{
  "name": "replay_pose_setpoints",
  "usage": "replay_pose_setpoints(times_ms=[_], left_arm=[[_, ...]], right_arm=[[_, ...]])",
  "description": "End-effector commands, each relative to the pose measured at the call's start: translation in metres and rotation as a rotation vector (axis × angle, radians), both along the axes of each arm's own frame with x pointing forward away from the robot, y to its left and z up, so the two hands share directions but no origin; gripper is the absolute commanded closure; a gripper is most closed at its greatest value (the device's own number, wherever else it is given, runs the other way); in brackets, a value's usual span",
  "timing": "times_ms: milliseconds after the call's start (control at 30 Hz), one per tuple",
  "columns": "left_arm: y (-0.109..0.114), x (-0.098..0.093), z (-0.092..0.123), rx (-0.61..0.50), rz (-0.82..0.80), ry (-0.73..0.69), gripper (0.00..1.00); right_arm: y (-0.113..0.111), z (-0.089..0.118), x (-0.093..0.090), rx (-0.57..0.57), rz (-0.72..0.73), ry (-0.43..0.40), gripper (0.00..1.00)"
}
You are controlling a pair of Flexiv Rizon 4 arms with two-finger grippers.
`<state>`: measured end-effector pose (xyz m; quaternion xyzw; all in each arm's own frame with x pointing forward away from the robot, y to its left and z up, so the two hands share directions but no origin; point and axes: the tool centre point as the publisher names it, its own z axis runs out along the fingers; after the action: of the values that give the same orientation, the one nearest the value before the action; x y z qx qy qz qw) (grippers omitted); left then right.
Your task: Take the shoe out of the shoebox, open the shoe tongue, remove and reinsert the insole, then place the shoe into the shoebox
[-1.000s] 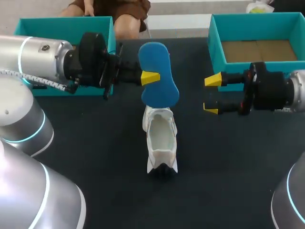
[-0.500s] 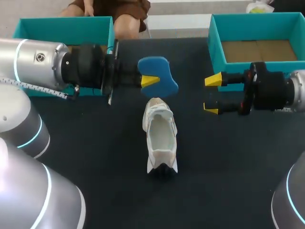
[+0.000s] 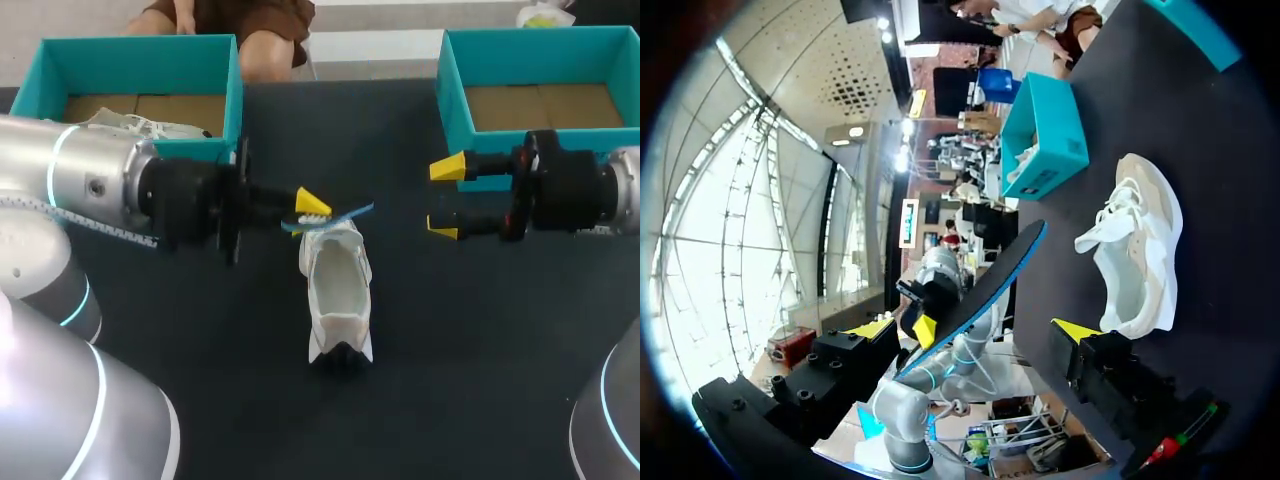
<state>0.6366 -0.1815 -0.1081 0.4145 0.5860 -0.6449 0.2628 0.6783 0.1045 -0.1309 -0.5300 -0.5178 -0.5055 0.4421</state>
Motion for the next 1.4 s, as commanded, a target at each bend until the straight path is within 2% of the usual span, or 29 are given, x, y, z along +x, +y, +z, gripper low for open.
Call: replay_pose_setpoints(times_ms=[33,100,233,433,667,867,1133,1167,1200,1267,1400], left_arm=[[0.002,-0.009,-0.012,-0.048,0.021,-0.339,1.0],[0.002,-0.009,-0.016,-0.055,0.033,-0.357,1.0],[0.002,-0.006,-0.027,-0.052,0.092,-0.48,1.0],[0.003,-0.009,-0.032,-0.074,0.114,-0.532,1.0],[-0.003,-0.015,-0.03,-0.086,0.121,-0.512,1.0],[-0.012,-0.019,-0.036,-0.092,0.135,-0.508,1.0],[-0.026,-0.021,-0.035,-0.122,0.133,-0.592,1.0],[-0.028,-0.02,-0.037,-0.123,0.134,-0.607,1.0],[-0.03,-0.018,-0.038,-0.122,0.143,-0.613,1.0],[-0.034,-0.014,-0.041,-0.12,0.158,-0.655,1.0],[-0.041,-0.008,-0.046,-0.116,0.162,-0.701,1.0]], right_arm=[[0.002,-0.001,0.0,-0.001,-0.002,0.001,0.0],[0.002,-0.001,0.0,-0.001,-0.002,0.001,0.0],[0.002,-0.001,0.0,-0.001,-0.002,0.001,0.0],[0.002,-0.001,0.0,-0.001,-0.002,0.001,0.0],[0.025,-0.02,0.009,0.046,0.019,0.064,0.0],[0.038,-0.024,0.016,0.064,0.036,0.072,0.0],[0.051,-0.029,0.017,0.081,0.06,0.089,0.0],[0.052,-0.03,0.017,0.082,0.061,0.09,0.02],[0.053,-0.03,0.016,0.084,0.06,0.089,0.13],[0.055,-0.03,0.016,0.087,0.06,0.088,0.2],[0.058,-0.03,0.015,0.092,0.063,0.09,0.29]])
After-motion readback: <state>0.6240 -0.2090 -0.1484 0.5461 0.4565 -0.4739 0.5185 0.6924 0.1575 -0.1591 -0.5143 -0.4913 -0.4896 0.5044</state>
